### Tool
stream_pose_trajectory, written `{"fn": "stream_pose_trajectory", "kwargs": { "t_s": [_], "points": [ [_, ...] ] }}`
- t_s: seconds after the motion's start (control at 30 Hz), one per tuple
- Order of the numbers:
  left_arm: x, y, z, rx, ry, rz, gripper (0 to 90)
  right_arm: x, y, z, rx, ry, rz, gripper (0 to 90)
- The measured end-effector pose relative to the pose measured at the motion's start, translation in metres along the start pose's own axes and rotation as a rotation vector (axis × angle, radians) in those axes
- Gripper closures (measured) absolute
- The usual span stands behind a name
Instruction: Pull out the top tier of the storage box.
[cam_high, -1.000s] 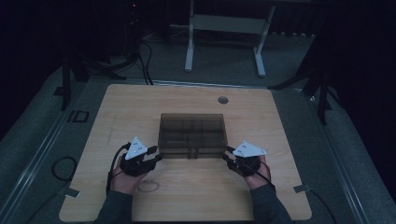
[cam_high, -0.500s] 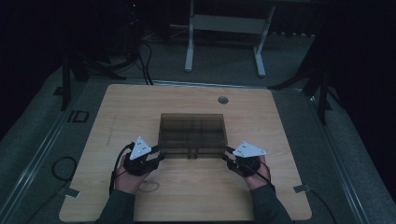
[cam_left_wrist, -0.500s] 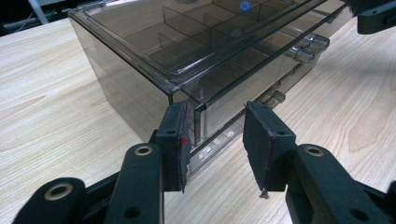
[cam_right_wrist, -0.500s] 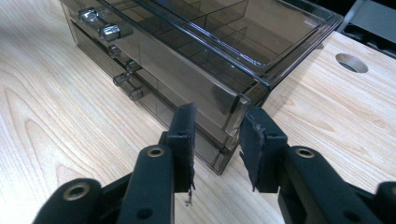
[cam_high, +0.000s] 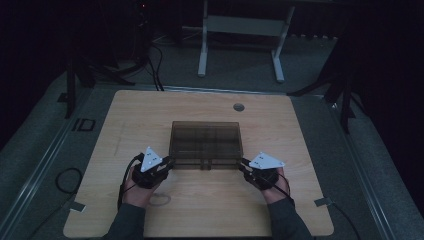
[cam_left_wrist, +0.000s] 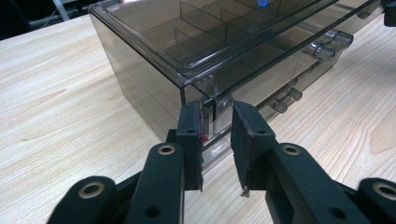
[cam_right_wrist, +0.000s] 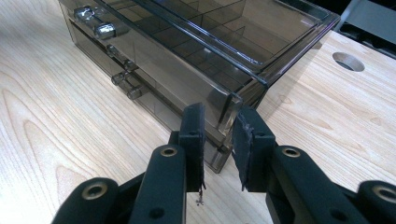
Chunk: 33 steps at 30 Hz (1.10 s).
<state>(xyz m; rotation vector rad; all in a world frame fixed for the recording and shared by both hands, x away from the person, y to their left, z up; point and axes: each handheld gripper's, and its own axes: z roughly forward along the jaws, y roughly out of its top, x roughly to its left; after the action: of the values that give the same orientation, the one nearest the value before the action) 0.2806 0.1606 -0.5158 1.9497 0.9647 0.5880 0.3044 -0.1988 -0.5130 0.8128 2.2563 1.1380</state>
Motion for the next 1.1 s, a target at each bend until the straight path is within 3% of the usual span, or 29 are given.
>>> {"fn": "stream_pose_trajectory", "kwargs": {
  "t_s": [1.1],
  "points": [
    [-0.009, 0.000, -0.010, 0.003, 0.023, 0.006, 76.2, 0.008, -0.002, -0.009, -0.001, -0.009, -0.015, 75.9]
  ]
}}
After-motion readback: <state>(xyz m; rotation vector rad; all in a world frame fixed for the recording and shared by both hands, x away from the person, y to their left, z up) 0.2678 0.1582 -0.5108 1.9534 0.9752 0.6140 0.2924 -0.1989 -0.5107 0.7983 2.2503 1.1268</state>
